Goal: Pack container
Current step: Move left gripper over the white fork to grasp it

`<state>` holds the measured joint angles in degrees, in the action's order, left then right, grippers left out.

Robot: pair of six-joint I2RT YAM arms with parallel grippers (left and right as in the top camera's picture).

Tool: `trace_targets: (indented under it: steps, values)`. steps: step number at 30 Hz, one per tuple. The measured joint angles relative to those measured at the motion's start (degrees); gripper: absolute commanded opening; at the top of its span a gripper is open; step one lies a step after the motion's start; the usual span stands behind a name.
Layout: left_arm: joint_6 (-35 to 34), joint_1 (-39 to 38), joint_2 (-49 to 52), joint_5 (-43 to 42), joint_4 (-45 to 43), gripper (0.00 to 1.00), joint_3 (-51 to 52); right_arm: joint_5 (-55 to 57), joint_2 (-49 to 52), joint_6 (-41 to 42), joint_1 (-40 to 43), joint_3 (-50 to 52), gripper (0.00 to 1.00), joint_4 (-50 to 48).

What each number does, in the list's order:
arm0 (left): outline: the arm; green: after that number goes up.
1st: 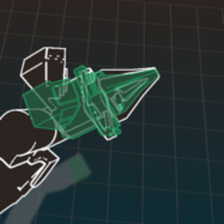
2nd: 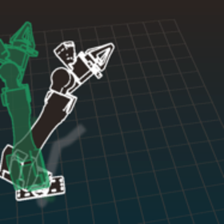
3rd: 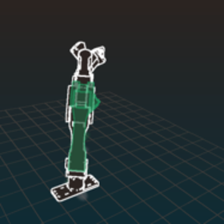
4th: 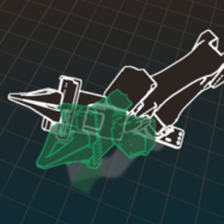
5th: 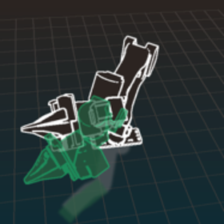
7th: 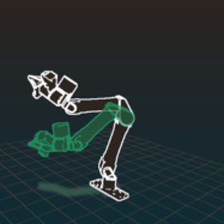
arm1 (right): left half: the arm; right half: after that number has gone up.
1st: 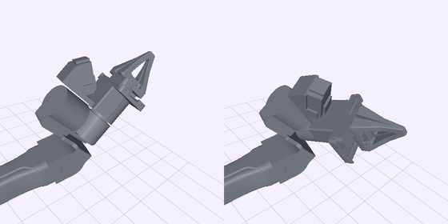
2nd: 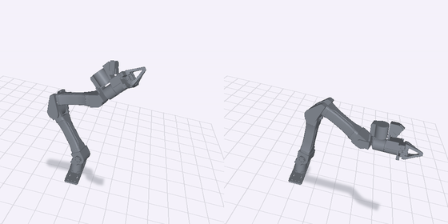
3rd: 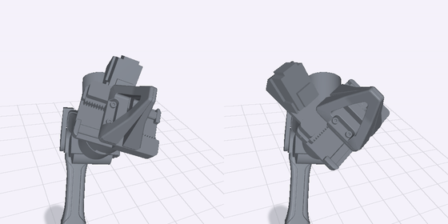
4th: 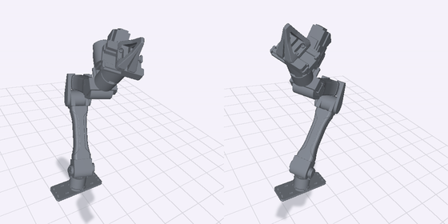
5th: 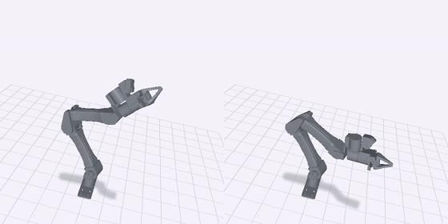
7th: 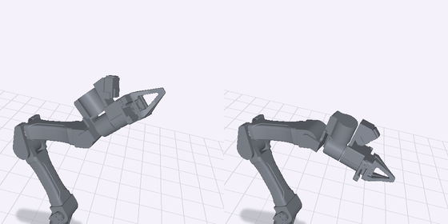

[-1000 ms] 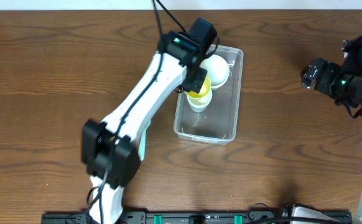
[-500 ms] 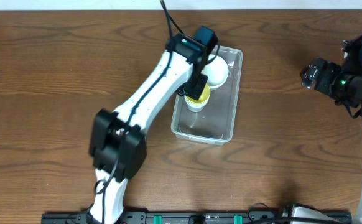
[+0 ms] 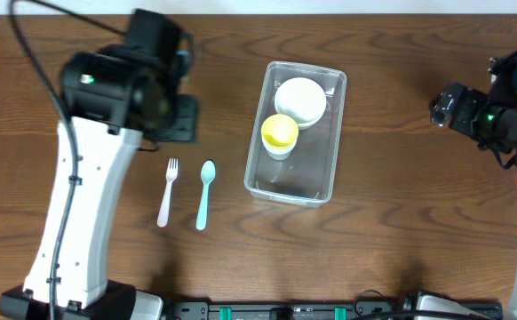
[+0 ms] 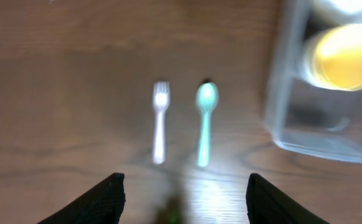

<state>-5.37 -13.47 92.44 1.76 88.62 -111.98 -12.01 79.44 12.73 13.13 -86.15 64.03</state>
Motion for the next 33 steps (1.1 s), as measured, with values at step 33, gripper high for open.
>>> trace_targets:
  steps: [33]
  values:
    - [4.13, 10.86, 2.27, -0.26, -53.88, 0.49, 62.84, 0.00, 0.00, 0.00, 0.00, 0.02, 0.99, 0.02]
